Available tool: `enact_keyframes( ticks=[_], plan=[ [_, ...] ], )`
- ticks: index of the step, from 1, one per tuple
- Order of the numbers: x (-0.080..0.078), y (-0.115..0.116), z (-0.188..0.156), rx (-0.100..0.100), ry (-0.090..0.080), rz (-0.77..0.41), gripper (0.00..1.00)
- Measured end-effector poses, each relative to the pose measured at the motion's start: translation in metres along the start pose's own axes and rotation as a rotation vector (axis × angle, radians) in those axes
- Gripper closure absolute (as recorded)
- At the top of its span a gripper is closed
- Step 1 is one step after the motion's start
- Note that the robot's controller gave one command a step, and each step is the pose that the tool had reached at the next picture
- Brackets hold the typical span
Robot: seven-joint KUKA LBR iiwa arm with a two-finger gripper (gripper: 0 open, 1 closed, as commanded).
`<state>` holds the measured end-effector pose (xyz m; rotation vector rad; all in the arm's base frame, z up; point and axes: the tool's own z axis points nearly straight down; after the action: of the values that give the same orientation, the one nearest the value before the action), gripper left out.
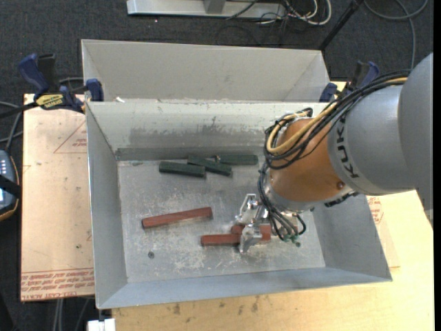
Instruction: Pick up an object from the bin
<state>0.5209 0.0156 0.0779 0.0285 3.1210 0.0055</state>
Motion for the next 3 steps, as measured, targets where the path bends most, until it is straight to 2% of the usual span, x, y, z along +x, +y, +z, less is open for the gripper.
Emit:
enact_keyframes(
  ticks=[1,2,3],
  plan=[
    [0.004,-0.001,-0.036,0.002,0.025,-0.001,1.00],
    [0.000,-0.002,-0.091,0.003,0.020,-0.002,1.00],
    [-0.003,-0.003,-0.115,0.002,0.013,0.002,1.00]
  ],
)
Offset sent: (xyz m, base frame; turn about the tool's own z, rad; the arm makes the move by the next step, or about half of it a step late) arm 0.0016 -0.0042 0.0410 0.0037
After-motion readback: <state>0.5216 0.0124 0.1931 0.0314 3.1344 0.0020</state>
